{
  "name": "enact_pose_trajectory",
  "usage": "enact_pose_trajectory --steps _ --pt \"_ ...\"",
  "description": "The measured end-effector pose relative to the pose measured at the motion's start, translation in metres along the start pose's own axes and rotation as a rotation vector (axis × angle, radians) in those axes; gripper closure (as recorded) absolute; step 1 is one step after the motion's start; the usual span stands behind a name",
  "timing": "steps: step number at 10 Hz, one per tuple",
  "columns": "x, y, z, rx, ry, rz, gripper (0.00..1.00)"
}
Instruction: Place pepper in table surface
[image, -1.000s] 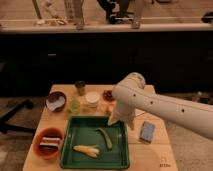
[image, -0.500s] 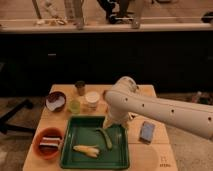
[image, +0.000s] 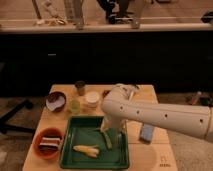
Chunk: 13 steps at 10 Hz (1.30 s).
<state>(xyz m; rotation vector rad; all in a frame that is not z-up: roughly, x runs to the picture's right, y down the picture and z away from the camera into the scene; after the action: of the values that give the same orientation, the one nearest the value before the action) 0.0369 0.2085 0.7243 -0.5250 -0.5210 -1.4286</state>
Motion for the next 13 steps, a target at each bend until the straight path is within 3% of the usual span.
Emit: enact_pose_trajectory --steps 5,13 --pt "-0.001 -0.013 0.022 -0.012 0.011 -0.034 0.3" --pt "-0.011 -0.069 0.059 -0.071 -0.04 -0.148 0.3"
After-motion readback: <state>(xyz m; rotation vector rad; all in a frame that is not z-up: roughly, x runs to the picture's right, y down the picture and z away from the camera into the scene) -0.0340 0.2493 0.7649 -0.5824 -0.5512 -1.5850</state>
